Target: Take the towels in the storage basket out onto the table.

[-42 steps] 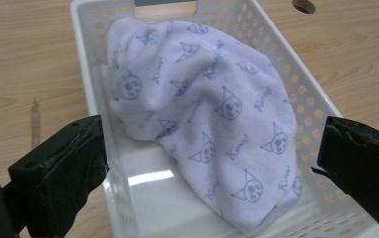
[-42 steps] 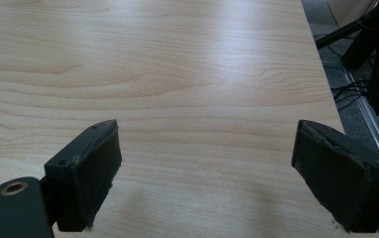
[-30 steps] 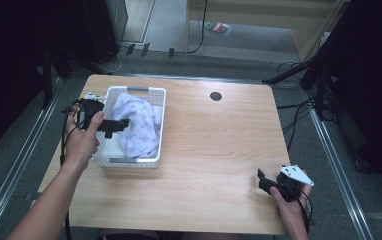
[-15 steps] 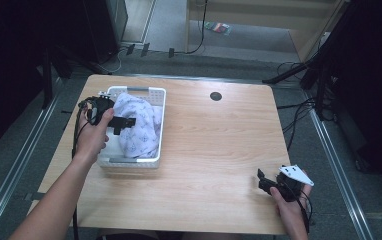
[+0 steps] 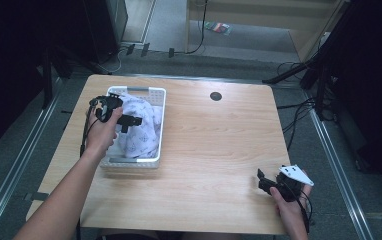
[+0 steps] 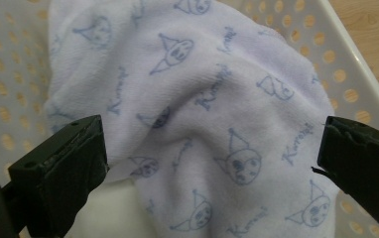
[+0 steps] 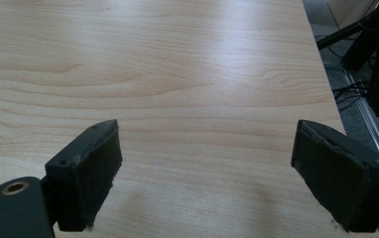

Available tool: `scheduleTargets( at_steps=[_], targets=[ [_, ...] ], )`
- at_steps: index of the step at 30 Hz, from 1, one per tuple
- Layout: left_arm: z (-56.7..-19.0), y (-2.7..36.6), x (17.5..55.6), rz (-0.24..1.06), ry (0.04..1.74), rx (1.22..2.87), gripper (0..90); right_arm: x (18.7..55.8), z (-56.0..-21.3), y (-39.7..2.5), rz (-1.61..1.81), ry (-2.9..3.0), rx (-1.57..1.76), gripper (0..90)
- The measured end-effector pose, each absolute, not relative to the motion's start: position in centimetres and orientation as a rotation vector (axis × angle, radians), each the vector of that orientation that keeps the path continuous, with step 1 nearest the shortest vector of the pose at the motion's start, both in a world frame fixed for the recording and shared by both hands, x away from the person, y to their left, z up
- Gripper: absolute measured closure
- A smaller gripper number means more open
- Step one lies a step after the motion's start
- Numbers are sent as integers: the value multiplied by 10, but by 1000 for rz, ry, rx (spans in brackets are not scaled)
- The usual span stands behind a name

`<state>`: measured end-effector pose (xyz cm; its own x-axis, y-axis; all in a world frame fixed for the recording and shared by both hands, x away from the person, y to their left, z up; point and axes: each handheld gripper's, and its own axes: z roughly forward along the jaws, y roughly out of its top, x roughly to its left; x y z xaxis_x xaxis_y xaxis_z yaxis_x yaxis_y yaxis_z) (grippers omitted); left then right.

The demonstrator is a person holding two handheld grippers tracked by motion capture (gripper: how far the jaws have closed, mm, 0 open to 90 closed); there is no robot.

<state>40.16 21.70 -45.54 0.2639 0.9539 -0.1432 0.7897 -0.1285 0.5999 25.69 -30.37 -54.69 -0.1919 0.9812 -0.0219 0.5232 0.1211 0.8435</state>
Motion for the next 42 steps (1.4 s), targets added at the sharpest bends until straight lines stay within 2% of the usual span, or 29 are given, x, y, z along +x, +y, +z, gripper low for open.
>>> scheduleTargets(
  at_steps=[6, 12, 31, 42],
  targets=[
    [-461, 211, 408, 349, 1593, 1957, 0, 257, -547, -303, 963, 1798, 1454, 126],
    [-478, 203, 417, 336, 1598, 2063, 0, 257, -547, -303, 964, 1803, 1452, 126],
    [-509, 191, 433, 291, 1654, 2157, 0, 257, -547, -303, 964, 1812, 1444, 126],
    [-517, 184, 432, 341, 1622, 2222, 0, 257, -547, -303, 961, 1816, 1444, 126]
  ],
)
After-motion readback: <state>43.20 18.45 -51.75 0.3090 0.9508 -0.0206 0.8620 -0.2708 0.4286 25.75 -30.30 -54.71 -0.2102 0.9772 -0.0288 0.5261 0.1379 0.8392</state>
